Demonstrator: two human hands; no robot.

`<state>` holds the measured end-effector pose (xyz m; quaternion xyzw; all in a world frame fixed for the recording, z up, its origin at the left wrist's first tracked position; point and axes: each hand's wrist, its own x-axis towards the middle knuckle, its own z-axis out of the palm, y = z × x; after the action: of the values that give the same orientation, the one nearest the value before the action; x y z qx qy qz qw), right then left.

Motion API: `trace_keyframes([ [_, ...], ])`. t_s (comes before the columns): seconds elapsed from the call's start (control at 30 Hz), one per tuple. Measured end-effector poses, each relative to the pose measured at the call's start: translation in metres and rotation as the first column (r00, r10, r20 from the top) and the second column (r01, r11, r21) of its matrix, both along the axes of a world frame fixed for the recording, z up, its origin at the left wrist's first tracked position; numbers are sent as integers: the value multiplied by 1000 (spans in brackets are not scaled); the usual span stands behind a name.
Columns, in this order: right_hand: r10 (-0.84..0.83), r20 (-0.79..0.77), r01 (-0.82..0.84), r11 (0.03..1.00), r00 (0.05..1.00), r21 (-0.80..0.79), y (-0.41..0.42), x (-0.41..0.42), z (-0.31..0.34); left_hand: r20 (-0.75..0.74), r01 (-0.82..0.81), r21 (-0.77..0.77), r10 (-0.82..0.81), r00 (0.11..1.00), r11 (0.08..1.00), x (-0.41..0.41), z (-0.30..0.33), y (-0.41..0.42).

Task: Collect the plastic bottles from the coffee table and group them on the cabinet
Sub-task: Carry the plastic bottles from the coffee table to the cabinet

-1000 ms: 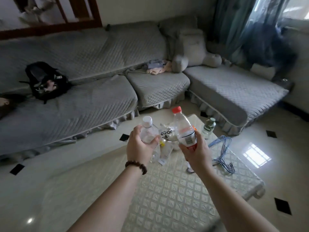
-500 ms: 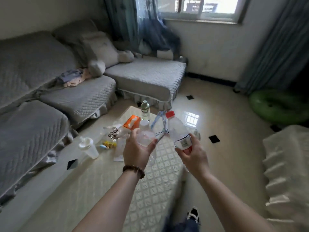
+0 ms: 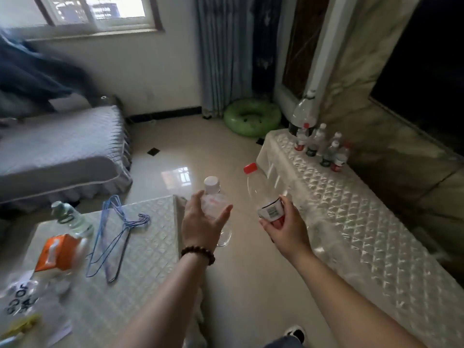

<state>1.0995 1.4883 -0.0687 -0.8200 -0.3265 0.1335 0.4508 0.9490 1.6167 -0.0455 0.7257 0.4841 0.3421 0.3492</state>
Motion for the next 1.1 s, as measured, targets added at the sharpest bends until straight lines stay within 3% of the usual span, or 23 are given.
trace_keyframes([
  [0.33,-305,-49,304,952,951,-13,-66,158,-6,9,294,-49,-294,956,955,207,5,-34],
  [0.57,-412,-22,411,911,911,-47,-99,277,-4,-12,383,-66,-385,923,921,339,1,-48],
  [0.67,-460,-87,457,888,884,-50,-108,313,-9,-33,407,-81,-411,911,910,381,-6,-48],
  [0.87,-512,-178,505,859,841,-82,-104,365,-30,-61,466,-107,-473,879,878,451,-17,-40],
  [1.1,-601,-177,586,799,780,-131,-58,424,-53,-91,573,-160,-590,802,804,538,-55,9],
])
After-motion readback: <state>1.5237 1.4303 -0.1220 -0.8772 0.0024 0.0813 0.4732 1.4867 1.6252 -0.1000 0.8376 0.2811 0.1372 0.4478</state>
